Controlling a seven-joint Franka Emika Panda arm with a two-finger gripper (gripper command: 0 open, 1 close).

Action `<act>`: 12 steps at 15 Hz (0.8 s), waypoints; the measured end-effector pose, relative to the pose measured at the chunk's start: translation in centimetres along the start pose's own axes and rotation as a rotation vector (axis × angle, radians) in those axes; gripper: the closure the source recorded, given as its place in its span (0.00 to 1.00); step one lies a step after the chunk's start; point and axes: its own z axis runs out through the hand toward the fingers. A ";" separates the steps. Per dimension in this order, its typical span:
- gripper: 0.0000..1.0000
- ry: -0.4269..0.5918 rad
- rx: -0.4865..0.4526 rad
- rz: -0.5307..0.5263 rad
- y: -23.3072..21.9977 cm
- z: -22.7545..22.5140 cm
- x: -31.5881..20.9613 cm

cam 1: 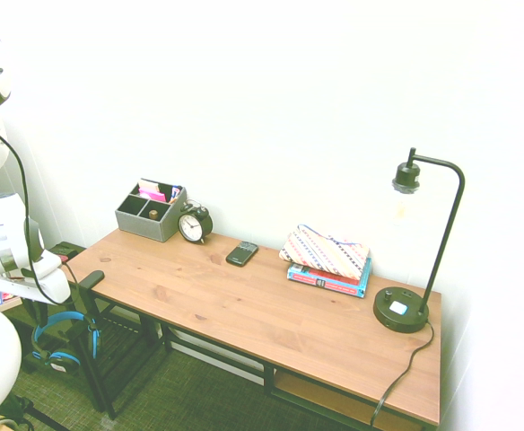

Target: Hang the headphone

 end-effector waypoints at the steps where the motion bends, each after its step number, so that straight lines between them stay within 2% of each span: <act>1: 0.00 -0.002 -0.001 -0.002 -0.2 0.2 0.1; 12: 0.00 -0.002 0.028 -0.018 -0.9 -1.0 -0.2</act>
